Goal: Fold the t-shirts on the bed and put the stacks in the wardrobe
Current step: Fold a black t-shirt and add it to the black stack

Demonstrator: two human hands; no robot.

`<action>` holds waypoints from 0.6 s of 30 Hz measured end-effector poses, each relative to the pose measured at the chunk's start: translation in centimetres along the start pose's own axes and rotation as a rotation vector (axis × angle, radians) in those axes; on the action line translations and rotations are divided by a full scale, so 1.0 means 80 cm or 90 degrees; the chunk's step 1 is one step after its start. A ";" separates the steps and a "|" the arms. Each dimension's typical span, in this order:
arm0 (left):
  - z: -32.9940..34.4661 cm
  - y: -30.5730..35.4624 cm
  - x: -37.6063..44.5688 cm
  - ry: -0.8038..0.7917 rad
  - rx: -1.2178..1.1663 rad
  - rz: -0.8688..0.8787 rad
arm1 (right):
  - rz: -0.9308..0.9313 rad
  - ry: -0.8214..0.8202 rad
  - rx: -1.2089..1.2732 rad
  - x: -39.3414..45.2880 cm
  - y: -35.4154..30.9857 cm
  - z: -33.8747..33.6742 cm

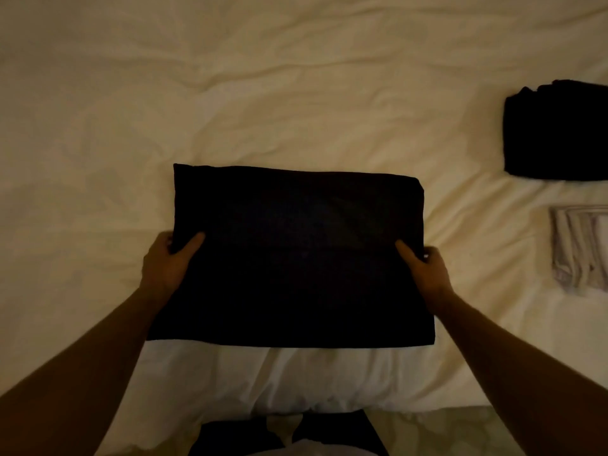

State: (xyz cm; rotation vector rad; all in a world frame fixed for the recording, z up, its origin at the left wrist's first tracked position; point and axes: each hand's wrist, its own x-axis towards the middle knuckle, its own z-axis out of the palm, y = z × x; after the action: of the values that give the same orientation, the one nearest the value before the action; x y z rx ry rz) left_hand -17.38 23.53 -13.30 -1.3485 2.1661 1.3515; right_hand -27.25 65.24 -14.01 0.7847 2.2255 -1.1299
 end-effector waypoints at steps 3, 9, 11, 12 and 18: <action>-0.015 -0.034 -0.015 -0.067 0.002 -0.037 | 0.013 -0.036 -0.040 -0.018 0.032 -0.005; -0.032 -0.062 -0.049 -0.083 -0.003 -0.052 | 0.048 -0.081 -0.111 -0.049 0.060 -0.018; -0.034 -0.068 -0.061 -0.084 0.043 -0.042 | 0.084 -0.085 -0.178 -0.059 0.072 -0.021; -0.036 -0.072 -0.067 -0.089 0.075 -0.036 | 0.101 -0.084 -0.192 -0.065 0.077 -0.024; -0.060 -0.089 -0.099 -0.055 0.065 -0.025 | 0.058 0.009 -0.146 -0.098 0.092 -0.039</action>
State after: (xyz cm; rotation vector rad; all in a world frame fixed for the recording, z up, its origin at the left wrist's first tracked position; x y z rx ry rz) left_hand -6.22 23.18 -9.85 -1.2651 2.1108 1.2427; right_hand -17.22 69.35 -11.09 0.7901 2.2553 -0.8110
